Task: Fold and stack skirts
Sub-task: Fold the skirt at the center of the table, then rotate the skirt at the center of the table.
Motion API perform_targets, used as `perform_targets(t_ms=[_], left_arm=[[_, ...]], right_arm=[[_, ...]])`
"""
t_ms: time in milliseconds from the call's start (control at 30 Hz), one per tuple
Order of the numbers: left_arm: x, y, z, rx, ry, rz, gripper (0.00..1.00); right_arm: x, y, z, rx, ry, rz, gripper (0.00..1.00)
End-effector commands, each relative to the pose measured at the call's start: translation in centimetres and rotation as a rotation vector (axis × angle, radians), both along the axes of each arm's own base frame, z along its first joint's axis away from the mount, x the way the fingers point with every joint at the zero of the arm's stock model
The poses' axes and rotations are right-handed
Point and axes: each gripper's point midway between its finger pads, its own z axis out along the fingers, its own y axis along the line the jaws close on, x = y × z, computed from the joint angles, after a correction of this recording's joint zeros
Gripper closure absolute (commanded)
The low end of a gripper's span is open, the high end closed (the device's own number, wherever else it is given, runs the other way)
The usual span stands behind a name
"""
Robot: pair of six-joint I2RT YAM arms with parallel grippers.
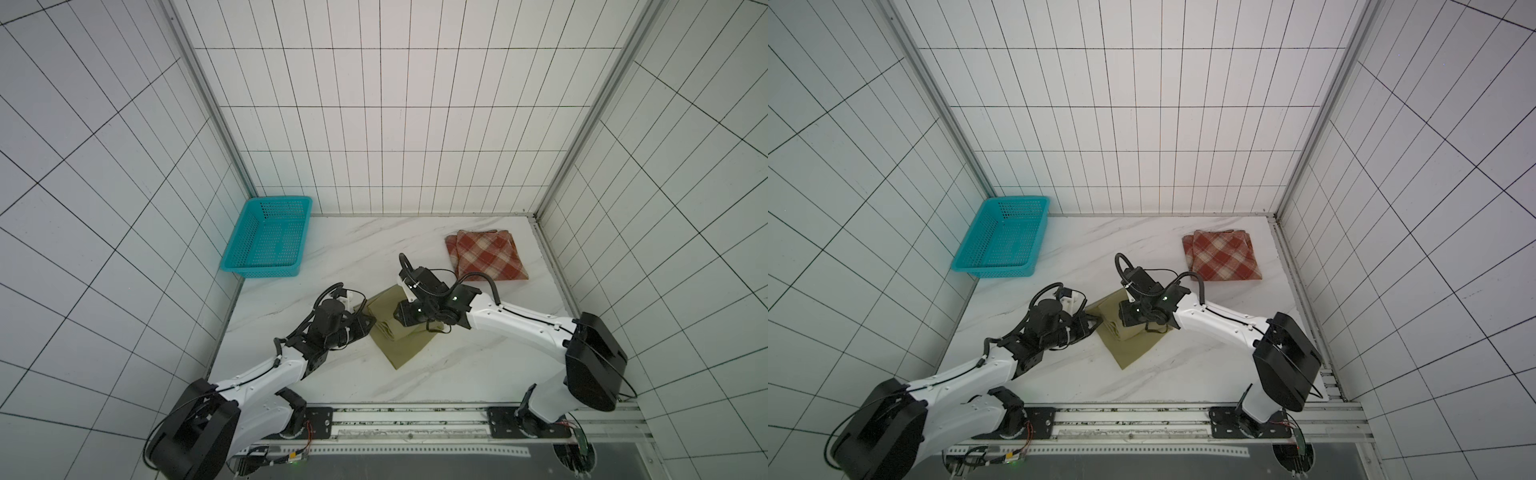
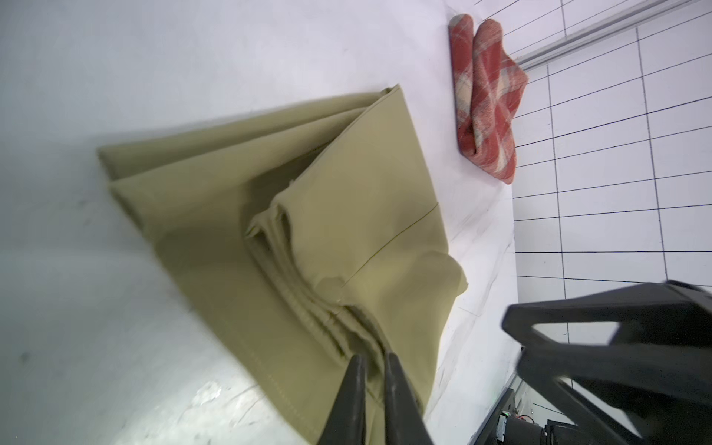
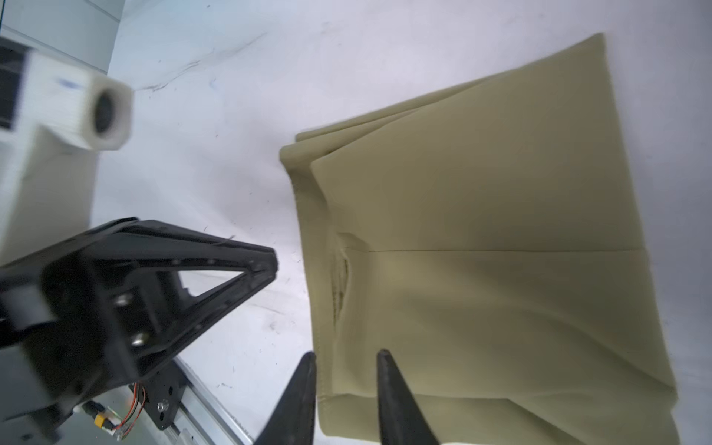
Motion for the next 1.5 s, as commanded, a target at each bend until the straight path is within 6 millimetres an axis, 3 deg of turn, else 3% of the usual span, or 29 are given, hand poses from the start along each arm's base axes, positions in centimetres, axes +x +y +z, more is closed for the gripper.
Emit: perform_targets(t_ms=[0, 200, 367, 667, 867, 1067, 1167, 1300, 1367, 1467], left_arm=[[2.0, -1.2, 1.8, -0.010, -0.066, -0.022, 0.87], [4.5, -3.1, 0.3, -0.014, -0.034, -0.046, 0.87], [6.1, -3.8, -1.7, 0.018, -0.004, -0.045, 0.89], [7.4, -0.6, -5.6, 0.080, 0.056, 0.024, 0.90], [7.2, -0.3, -8.0, 0.108, 0.088, 0.017, 0.91], [7.0, -0.1, -9.4, 0.103, 0.103, 0.026, 0.91], [7.2, -0.2, -8.8, 0.089, 0.087, 0.024, 0.91], [7.4, -0.9, -5.9, 0.047, 0.035, 0.001, 0.91], [7.4, -1.1, -4.1, 0.024, 0.007, -0.007, 0.91], [7.2, -1.3, -1.9, 0.000, -0.026, -0.010, 0.90]], right_arm=[[0.1, -1.2, -2.1, 0.026, 0.020, 0.007, 0.78], [0.0, -0.5, -4.1, 0.021, 0.036, 0.071, 0.85], [-1.8, 1.2, -5.6, 0.015, 0.061, 0.132, 0.86], [-5.9, 2.3, -8.5, 0.036, 0.153, 0.190, 0.89], [-7.7, 1.7, -11.5, 0.005, 0.216, 0.191, 0.89], [-8.5, 1.5, -13.0, -0.008, 0.250, 0.186, 0.92], [-8.3, 1.8, -11.3, 0.021, 0.219, 0.189, 0.93], [-6.2, 1.6, -6.1, 0.084, 0.111, 0.148, 0.93], [-4.4, 0.7, -3.4, 0.113, 0.048, 0.102, 0.93], [-2.0, -1.6, -1.4, 0.130, -0.008, 0.038, 0.91]])
